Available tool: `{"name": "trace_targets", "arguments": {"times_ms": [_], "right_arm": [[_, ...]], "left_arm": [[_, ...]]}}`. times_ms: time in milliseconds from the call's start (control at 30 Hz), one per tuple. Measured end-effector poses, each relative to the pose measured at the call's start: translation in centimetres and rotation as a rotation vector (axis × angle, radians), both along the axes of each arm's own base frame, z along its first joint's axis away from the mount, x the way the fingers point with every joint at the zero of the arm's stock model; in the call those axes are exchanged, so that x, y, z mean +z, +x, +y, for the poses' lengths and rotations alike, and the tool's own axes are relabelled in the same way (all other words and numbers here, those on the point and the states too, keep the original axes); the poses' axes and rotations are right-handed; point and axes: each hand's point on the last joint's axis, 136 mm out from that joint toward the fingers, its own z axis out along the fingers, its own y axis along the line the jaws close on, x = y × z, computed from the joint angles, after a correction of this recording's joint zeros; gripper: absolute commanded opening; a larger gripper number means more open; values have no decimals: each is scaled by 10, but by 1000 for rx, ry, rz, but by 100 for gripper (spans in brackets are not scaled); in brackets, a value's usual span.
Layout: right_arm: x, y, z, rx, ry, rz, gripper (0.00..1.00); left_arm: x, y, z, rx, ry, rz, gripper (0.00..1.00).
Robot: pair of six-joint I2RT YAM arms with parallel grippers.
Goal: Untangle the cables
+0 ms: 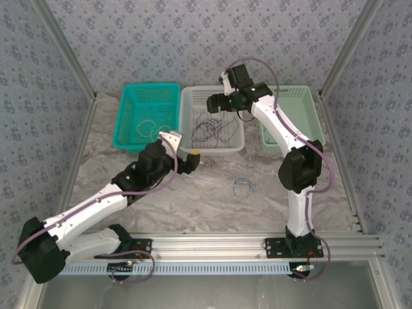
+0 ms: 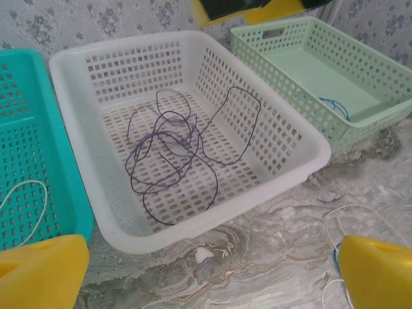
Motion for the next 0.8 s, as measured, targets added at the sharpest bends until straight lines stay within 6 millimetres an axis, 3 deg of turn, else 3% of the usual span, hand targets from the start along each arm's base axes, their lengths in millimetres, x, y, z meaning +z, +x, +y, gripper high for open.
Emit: {"name": "trace_targets", "arguments": {"times_ms": [167,367,433,600,667,800], "right_arm": [[1,-27,-42,-55,-68,15,90],[3,-101,-82,-87,-104,17,81],[-10,-124,-94,-109,-106,45,77],[-82,-188,-119,-159,-117,196,71],[-102,-210,-126,-182,-113,229,69],[-108,-235,-136,-244,-34,183,66]], "left_arm": [[-13,2,-4,-6,18,33,99],[-26,1,-11,-35,28,71,99],[-30,0,-15,-53,30,85,100],[-40,-9,-29,-133,16,137,97],[-46,-13,-36,-170,4,167,96],[-61,-19,-45,-217,0,231,96]]}}
